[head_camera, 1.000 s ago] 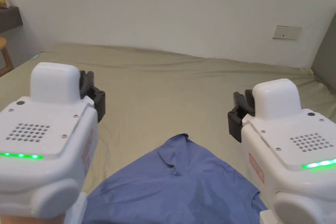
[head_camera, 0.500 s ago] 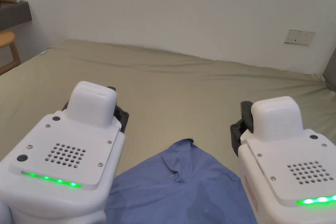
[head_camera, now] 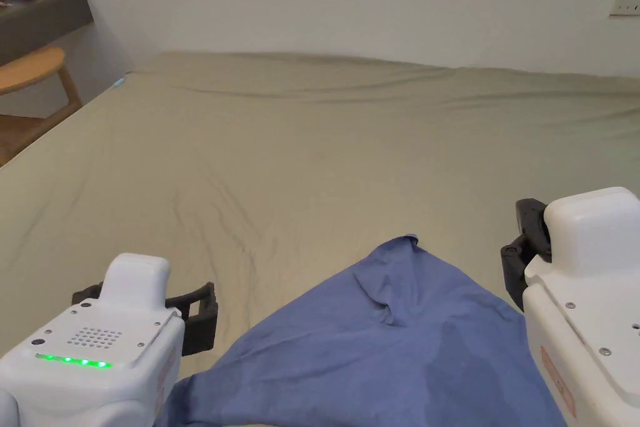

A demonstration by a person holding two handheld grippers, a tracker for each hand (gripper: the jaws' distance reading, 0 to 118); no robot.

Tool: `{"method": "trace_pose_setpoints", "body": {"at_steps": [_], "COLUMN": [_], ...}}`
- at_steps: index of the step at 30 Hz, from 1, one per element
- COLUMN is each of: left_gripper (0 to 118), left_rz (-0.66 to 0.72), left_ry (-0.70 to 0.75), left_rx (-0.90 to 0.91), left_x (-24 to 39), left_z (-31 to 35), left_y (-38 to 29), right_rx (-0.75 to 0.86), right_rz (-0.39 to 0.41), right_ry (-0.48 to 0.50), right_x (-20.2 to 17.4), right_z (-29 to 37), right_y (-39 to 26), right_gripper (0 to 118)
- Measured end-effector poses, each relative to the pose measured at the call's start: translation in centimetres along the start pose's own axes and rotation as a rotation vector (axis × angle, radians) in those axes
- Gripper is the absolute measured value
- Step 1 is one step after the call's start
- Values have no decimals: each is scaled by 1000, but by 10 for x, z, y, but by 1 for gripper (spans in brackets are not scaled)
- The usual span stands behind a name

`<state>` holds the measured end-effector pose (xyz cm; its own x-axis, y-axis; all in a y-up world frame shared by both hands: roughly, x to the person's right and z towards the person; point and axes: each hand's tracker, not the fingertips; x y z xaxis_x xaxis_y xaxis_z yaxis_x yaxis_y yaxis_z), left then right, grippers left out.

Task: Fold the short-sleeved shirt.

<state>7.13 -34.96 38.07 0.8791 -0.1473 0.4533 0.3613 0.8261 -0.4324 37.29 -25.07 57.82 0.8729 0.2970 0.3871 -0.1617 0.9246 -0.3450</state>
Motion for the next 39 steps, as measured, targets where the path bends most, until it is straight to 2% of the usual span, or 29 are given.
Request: {"method": "trace_pose_setpoints", "body": {"at_steps": [2, 5, 9, 10, 11, 12, 13, 15, 17, 19, 20, 22, 25, 26, 27, 28, 29, 30, 32, 33, 36, 37, 39], "left_gripper": [99, 101, 101, 97, 83, 61, 45, 41, 24, 1, 1, 1, 1, 1, 1, 1, 1, 1, 1, 1, 1, 1, 1], "left_rz": [56, 137, 173, 162, 132, 99, 77, 106, 155, 222, 245, 131, 154, 169, 172, 172, 173, 182, 144, 120, 126, 120, 115], "left_ry": [3, 22, 38, 37, 37, 27, -3, 8, -43, -63, -74, -51, -47, -41, -44, -47, -55, -61, -66, -63, -72, -70, -65], "left_rx": [-92, -240, -393, -422, -435, -443, -450, -417, -438, -431, -430, -406, -334, -299, -269, -236, -205, -143, -107, -137, -147, -158, -176], "left_x": [-10, -22, -29, -28, -27, -25, -23, -18, -24, -28, -26, -23, -24, -25, -27, -27, -27, -26, -21, -19, -18, -18, -18], "left_z": [-21, -55, -89, -97, -102, -106, -110, -110, -110, -111, -110, -105, -87, -81, -74, -66, -58, -48, -36, -35, -31, -31, -31], "left_y": [-26, -64, -105, -111, -114, -118, -121, -120, -119, -121, -122, -117, -104, -98, -91, -84, -79, -74, -64, -62, -60, -61, -63], "right_rx": [-21, -45, -91, -102, -111, -115, -120, -128, -128, -124, -123, -141, -223, -257, -296, -345, -389, -453, -584, -642, -798, -825, -816], "right_rz": [5, 14, 25, 31, 35, 38, 43, 57, 43, 19, 13, 9, -4, -7, -4, 14, 35, 69, 107, 106, 79, 73, 113], "right_ry": [3, 3, 5, 4, 7, 18, 18, 5, -4, -10, -15, -17, 8, 20, 30, 27, 30, 42, 120, 143, 186, 184, 161], "right_x": [2, 5, 13, 15, 17, 21, 23, 29, 37, 45, 47, 52, 60, 62, 63, 63, 62, 60, 57, 54, 50, 49, 45], "right_z": [-5, -11, -20, -22, -25, -28, -32, -41, -47, -54, -59, -72, -102, -114, -130, -149, -166, -187, -226, -244, -286, -295, -305], "right_y": [-5, -13, -20, -22, -23, -24, -25, -24, -20, -16, -15, -16, -27, -33, -42, -54, -66, -81, -116, -134, -180, -193, -210], "right_gripper": [2, 2, 2, 2, 2, 2, 2, 2, 2, 2, 2, 2, 3, 6, 18, 48, 48, 60, 98, 102, 102, 102, 102]}}
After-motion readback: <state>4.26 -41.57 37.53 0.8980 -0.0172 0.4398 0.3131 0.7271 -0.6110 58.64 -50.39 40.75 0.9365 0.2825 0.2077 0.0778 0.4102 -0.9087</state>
